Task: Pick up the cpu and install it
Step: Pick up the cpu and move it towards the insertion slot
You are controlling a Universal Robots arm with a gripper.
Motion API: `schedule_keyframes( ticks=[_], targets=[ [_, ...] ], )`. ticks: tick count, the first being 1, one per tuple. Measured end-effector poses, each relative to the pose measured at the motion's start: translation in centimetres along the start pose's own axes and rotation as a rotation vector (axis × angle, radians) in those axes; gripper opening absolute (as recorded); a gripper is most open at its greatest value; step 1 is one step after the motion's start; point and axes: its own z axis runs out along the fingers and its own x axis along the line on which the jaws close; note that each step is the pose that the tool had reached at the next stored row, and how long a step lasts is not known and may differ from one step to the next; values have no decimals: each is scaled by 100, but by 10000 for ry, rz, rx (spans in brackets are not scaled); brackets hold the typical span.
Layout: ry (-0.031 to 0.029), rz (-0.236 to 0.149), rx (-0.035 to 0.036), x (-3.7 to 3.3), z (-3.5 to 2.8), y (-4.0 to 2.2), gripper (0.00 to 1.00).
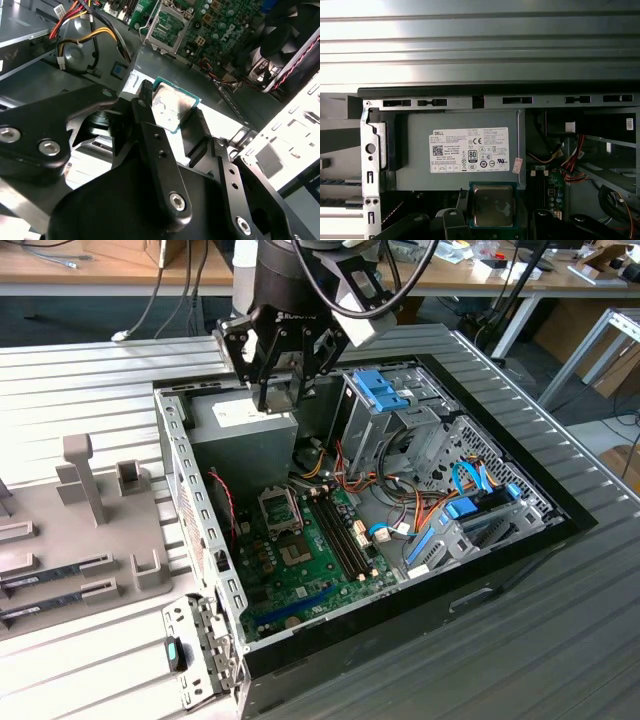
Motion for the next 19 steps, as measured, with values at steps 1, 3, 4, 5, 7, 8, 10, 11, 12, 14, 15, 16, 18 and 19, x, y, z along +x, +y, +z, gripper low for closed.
schedule_keyframes(
  ticks=[1,3,4,5,7,8,10,11,12,14,15,16,18,19],
  targets=[
    [0,0,0,-9,2,-1,47],
    [0,0,0,-19,4,-1,47],
    [0,1,0,-25,6,-1,47],
    [0,1,0,-31,7,-2,47],
    [0,0,0,-46,10,-2,47],
    [0,0,-1,-58,13,-3,47],
    [0,0,-1,-72,16,-3,47],
    [0,0,0,-77,17,-4,47],
    [0,1,0,-85,19,-4,47],
    [-1,0,-1,-101,22,-5,47],
    [-1,0,-1,-111,24,-5,47],
    [0,0,0,-116,25,-5,47],
    [0,0,-1,-126,28,-6,47],
    [0,0,0,-134,29,-6,47]
  ],
)
